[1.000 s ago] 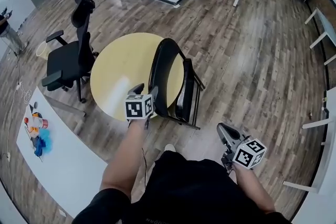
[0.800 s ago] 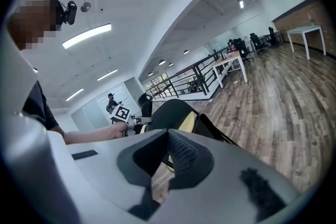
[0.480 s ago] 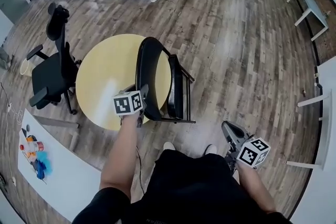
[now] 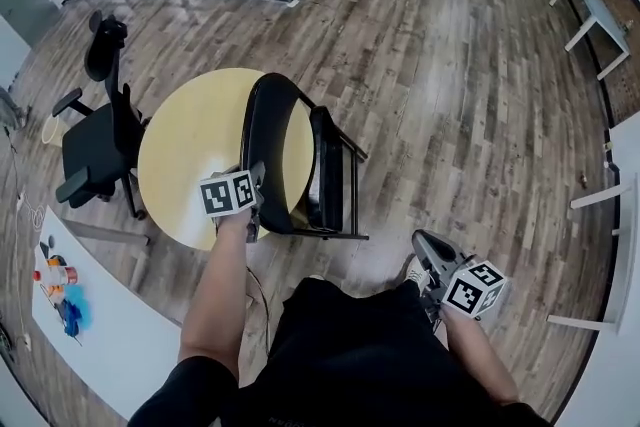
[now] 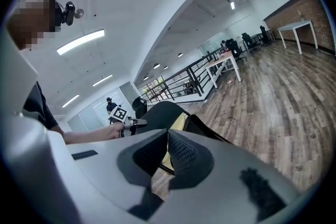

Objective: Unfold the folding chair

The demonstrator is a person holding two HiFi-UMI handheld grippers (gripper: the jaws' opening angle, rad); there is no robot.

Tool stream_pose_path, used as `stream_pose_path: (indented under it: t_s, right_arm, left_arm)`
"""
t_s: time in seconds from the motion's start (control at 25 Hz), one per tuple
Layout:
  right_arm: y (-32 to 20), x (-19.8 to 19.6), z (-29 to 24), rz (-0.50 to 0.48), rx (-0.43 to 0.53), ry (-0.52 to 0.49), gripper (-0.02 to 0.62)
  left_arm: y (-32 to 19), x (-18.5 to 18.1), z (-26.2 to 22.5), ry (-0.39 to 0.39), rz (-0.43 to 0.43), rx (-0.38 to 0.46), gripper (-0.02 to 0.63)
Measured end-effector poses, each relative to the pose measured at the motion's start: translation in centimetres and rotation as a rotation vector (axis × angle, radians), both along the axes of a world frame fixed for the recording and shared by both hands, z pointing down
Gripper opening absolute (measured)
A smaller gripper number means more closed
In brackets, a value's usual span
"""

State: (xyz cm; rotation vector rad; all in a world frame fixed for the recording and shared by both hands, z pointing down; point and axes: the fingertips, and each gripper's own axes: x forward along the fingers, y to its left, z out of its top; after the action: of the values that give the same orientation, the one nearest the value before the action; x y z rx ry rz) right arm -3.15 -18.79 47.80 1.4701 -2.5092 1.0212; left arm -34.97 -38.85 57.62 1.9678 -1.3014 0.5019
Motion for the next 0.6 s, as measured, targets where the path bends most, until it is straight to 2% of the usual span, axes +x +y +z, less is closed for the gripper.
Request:
stream_pose_path:
  t_s: [0.32, 0.6]
  right_arm:
    - [-1.2, 4.2, 0.3, -0.071, 0.0, -0.006, 0.006]
    - [-2.3, 10.3, 0.1, -0.089, -0.015, -0.002, 0.006]
  left_arm:
    - [0.4, 1.4, -0.7, -0.041, -0.022, -0.025, 0.133]
    - [0.8, 6.6, -2.9, -0.065, -0.029, -0.002, 0.13]
